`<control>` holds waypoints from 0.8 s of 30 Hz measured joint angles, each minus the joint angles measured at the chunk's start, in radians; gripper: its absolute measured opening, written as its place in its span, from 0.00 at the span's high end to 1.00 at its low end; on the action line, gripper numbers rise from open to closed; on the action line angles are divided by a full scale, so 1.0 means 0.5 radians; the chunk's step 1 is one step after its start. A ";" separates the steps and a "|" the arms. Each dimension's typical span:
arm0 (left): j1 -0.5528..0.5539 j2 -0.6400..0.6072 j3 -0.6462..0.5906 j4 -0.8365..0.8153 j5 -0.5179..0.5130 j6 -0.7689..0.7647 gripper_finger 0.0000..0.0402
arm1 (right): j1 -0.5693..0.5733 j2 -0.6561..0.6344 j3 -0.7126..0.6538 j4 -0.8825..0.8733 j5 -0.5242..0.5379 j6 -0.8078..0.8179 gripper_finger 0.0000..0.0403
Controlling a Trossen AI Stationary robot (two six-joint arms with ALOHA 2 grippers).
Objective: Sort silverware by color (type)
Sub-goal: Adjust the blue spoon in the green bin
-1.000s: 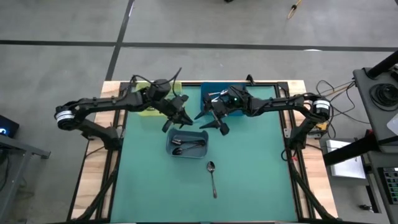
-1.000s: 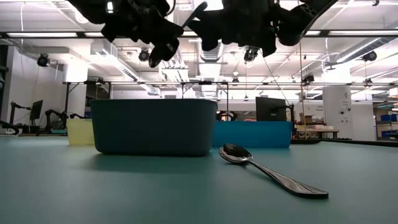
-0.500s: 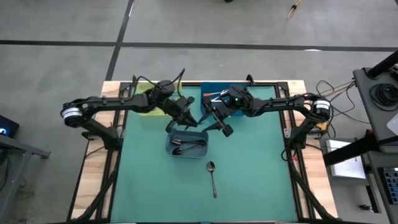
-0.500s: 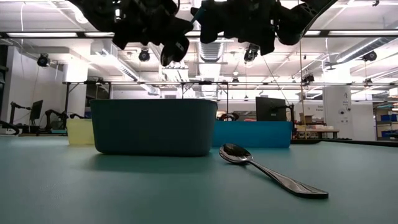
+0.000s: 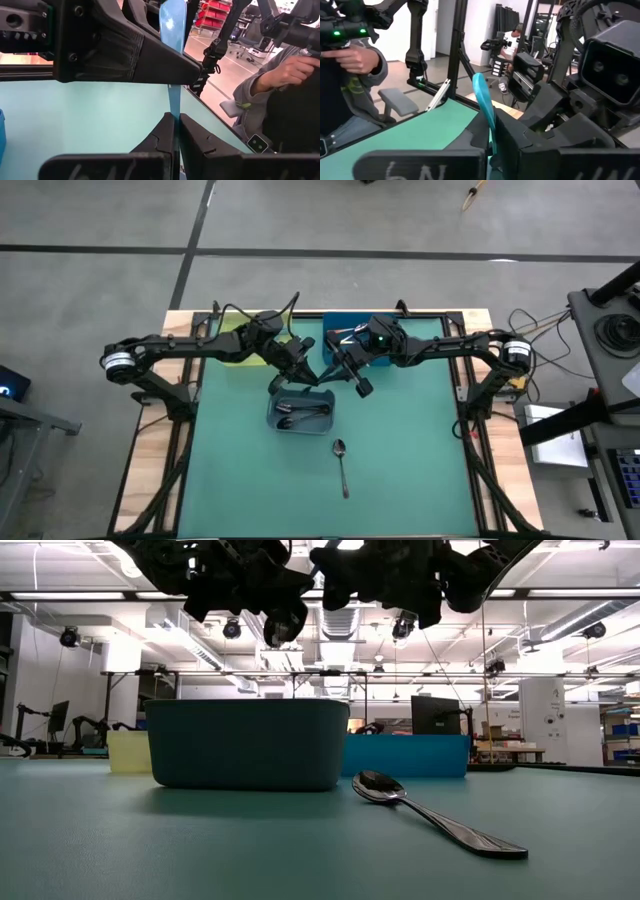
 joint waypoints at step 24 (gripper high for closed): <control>0.261 -0.360 0.127 -0.517 -0.983 0.145 0.81 | -0.147 -0.121 -0.004 -0.321 0.639 0.315 0.98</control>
